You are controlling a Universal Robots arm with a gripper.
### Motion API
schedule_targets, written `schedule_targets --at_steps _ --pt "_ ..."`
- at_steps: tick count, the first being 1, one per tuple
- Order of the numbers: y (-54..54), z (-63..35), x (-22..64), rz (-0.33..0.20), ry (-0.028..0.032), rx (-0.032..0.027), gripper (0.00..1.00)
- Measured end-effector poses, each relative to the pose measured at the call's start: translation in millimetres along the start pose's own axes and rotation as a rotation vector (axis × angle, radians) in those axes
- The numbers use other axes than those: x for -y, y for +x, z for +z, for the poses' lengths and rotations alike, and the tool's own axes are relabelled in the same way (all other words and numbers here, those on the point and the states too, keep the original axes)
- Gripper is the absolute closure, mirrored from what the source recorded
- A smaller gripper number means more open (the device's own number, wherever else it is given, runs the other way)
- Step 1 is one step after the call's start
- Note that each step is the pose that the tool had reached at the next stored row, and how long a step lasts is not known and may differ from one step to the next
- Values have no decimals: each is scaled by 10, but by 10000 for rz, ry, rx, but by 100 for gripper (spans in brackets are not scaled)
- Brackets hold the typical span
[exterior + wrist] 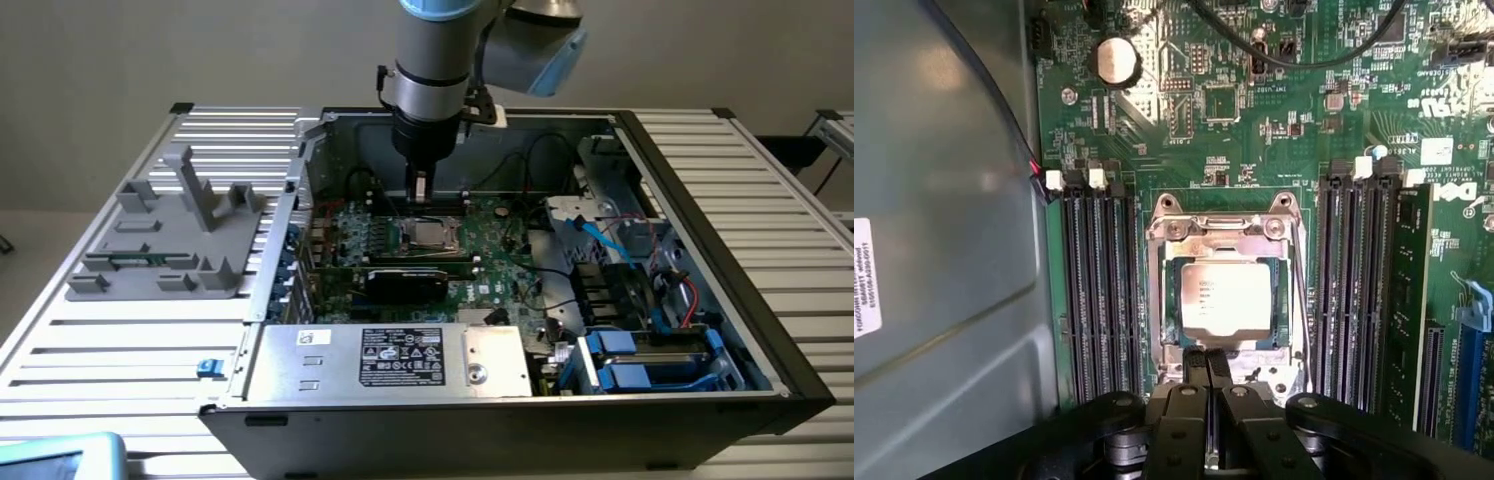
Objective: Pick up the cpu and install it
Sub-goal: 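Place the cpu into insertion slot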
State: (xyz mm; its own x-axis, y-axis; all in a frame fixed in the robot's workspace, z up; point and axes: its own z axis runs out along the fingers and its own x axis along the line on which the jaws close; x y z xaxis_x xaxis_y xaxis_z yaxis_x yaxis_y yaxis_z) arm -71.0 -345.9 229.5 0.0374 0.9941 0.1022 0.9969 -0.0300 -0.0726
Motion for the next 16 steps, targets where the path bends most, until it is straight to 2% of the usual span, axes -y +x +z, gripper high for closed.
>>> schedule_targets --at_steps 7,16 --pt "-61 73 41 33 -27 48 88" --pt "-77 199 80 50 -67 125 88"
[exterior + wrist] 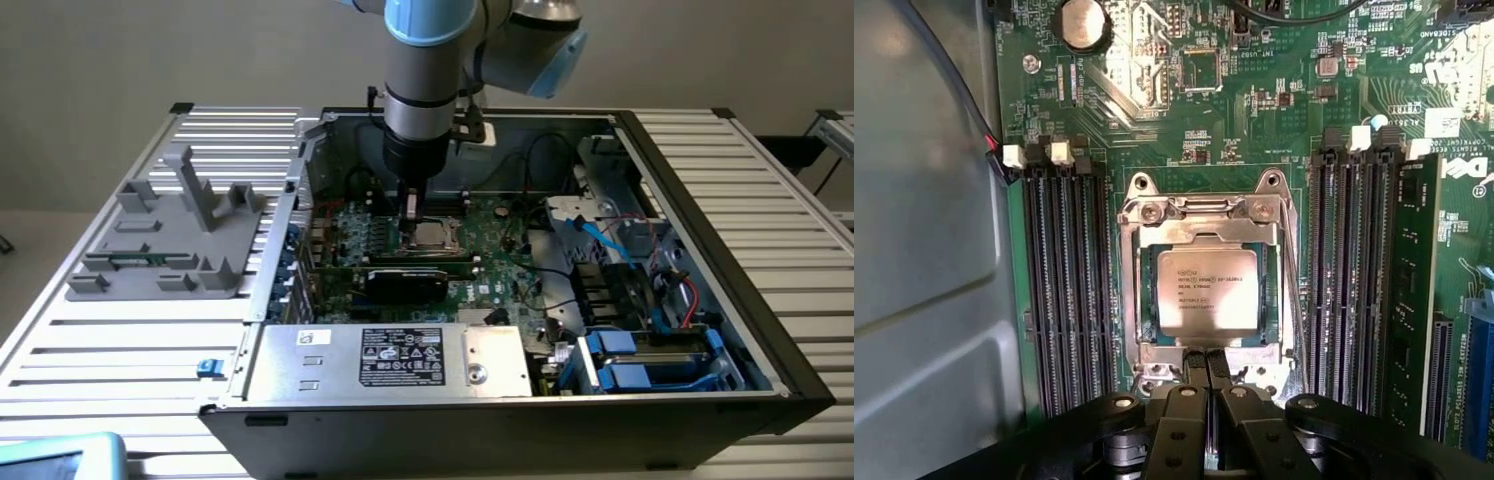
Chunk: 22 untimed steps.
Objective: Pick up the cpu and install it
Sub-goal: 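Place the cpu into insertion slot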
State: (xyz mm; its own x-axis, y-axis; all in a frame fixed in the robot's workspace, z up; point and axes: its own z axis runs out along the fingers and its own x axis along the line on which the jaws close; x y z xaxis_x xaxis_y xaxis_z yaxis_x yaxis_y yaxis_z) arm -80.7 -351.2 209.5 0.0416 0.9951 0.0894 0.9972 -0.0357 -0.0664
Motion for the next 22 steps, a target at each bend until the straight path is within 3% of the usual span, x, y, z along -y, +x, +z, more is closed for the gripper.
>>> schedule_targets --at_steps 4,11,22 --pt "-3 19 10 -2 -31 9 88" --pt "-7 56 47 -16 -198 30 88" --pt "-11 80 99 -27 -339 60 88"
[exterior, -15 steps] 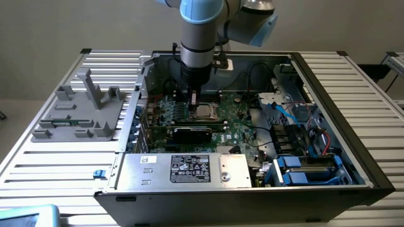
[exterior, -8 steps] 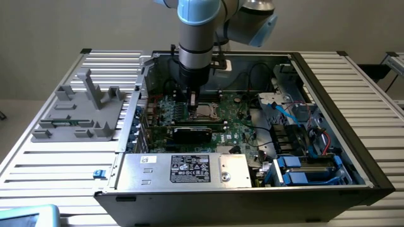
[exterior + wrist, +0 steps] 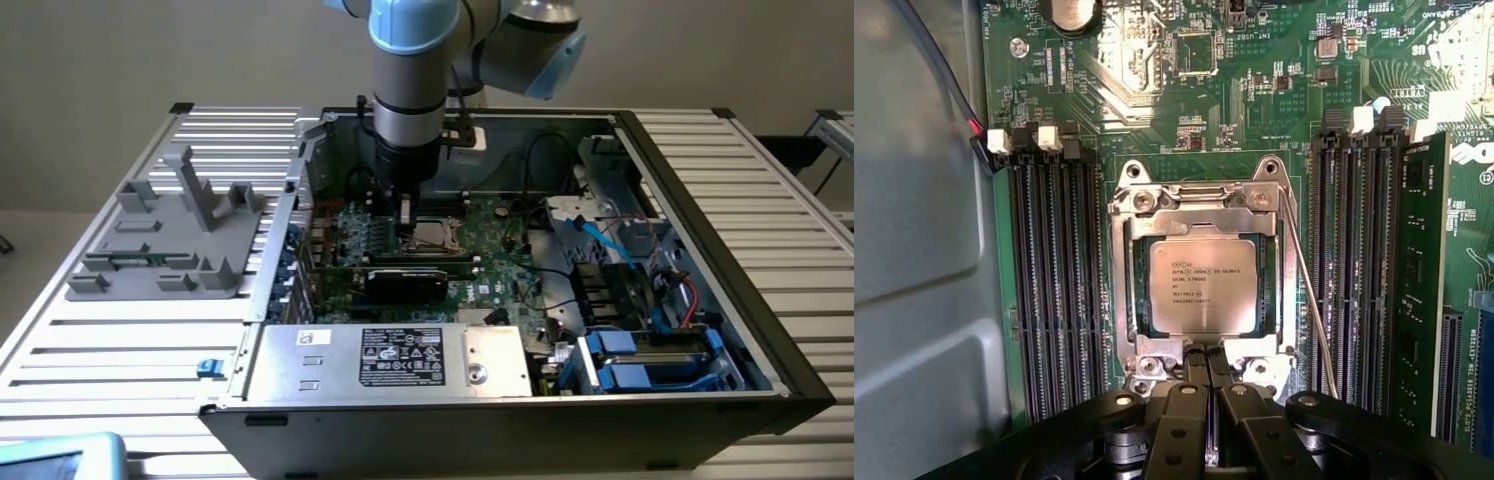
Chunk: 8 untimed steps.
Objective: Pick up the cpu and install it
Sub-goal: 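Place the cpu into insertion slot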
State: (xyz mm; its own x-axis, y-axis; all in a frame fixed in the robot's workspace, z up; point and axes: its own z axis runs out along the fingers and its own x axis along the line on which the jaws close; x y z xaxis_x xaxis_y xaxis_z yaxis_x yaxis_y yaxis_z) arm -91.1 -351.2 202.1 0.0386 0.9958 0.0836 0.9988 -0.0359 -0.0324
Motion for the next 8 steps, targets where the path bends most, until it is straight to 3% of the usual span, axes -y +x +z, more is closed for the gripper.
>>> schedule_targets --at_steps 5,8 --pt "0 -12 47 -1 -33 2 88" --pt "4 -76 75 -6 -74 4 88"
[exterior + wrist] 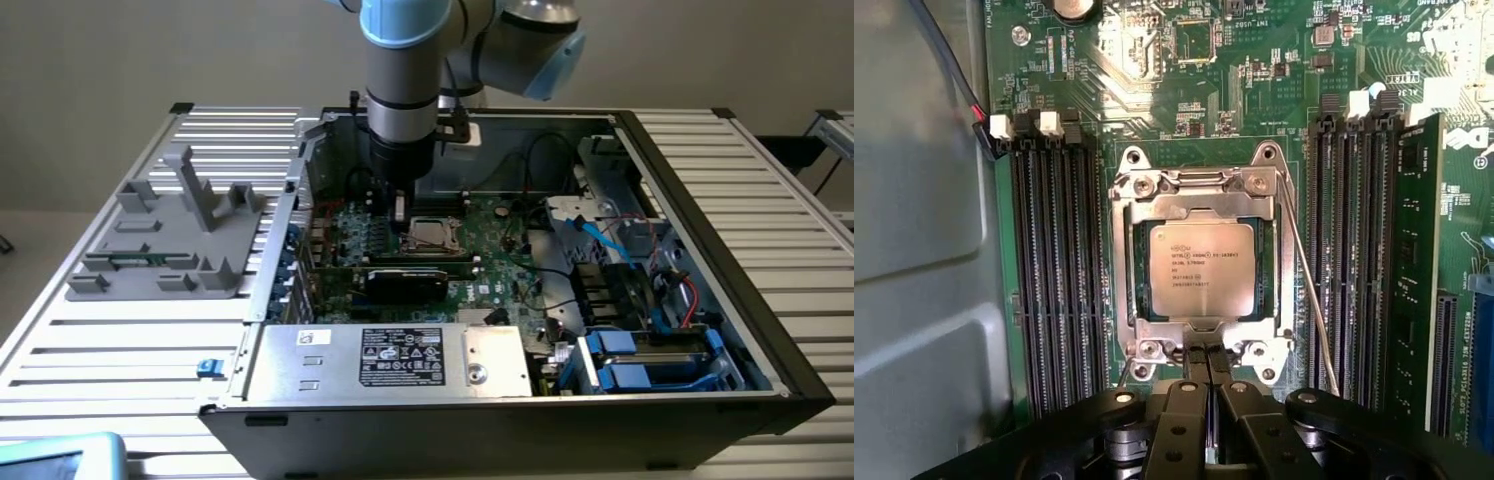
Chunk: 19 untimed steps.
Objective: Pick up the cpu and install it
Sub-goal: 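Place the cpu into insertion slot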
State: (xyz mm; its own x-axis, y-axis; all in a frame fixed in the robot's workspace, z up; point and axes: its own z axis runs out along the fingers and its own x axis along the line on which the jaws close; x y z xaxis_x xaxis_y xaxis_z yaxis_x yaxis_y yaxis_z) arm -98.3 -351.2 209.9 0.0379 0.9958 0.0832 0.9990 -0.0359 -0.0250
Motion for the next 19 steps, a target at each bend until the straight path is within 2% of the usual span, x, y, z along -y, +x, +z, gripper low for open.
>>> schedule_targets --at_steps 5,10,15,19 --pt "7 -121 90 -9 -119 -5 88" --pt "16 -270 199 -17 -201 -8 88" --pt "29 -471 315 -19 -233 -9 88" --pt "43 -650 342 -22 -239 -10 88"
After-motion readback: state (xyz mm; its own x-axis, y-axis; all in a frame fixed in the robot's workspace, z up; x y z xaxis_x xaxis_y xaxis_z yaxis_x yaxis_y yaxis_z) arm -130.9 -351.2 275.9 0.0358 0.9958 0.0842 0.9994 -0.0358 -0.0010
